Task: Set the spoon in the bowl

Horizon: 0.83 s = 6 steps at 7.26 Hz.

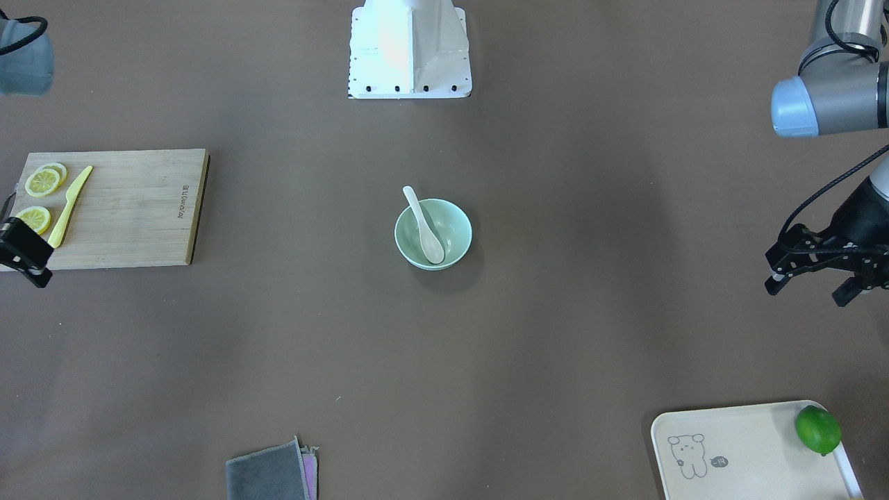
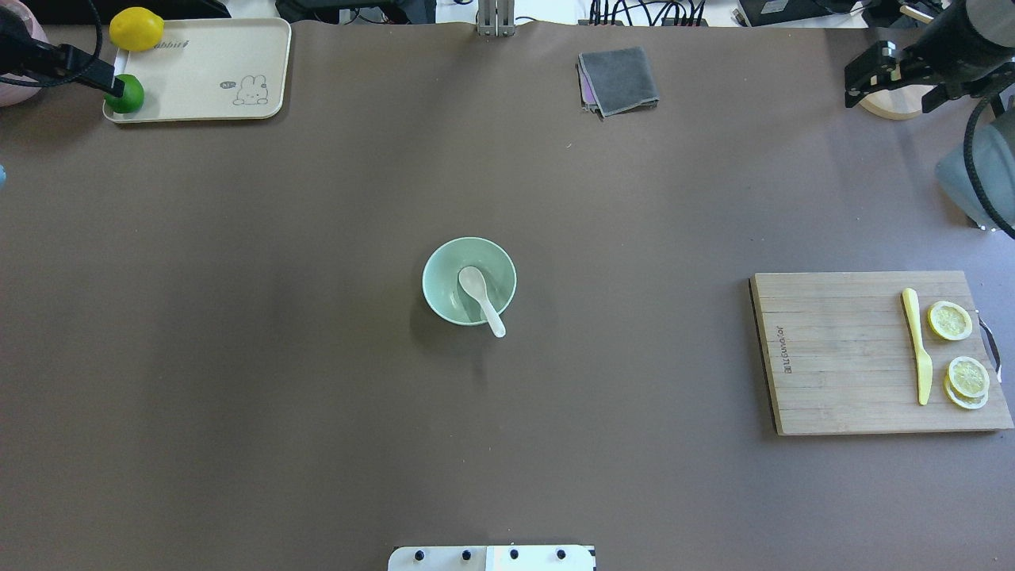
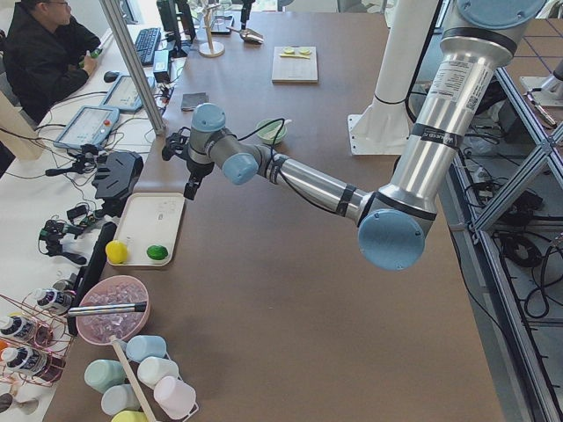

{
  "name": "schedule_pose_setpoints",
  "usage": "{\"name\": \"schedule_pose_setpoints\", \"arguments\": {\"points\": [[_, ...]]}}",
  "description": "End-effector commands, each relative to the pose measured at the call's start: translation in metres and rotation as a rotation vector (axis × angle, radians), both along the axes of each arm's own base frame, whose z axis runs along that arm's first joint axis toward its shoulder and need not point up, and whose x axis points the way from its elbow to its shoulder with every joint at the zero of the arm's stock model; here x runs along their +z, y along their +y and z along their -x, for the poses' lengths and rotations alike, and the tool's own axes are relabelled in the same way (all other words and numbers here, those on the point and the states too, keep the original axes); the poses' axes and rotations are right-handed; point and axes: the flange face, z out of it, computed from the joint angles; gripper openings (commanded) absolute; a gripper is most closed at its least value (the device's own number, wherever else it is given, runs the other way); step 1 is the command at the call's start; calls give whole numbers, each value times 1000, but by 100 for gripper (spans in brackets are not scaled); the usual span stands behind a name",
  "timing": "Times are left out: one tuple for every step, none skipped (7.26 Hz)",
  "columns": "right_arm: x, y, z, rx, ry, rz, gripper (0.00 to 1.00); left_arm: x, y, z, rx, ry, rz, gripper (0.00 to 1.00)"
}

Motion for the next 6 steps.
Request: {"name": "schedule_pose_setpoints", "arguments": {"points": [[88, 35, -67, -165, -19, 15, 100, 29, 21, 37, 36, -31, 24, 98], [125, 57, -97, -205, -3, 24, 100, 52, 25, 80, 61, -88, 37, 98], [170, 87, -133, -231, 9, 33, 100, 70, 27, 129, 94, -143, 43, 98], [208, 117, -160, -210, -47, 93, 100, 95, 37, 154, 110, -152, 98, 98], [244, 141, -190, -142, -90, 168, 100, 132, 60, 169, 94, -153, 159, 98], [261, 154, -194, -133, -93, 196, 100, 155, 82, 175, 92, -142, 197, 98]]}}
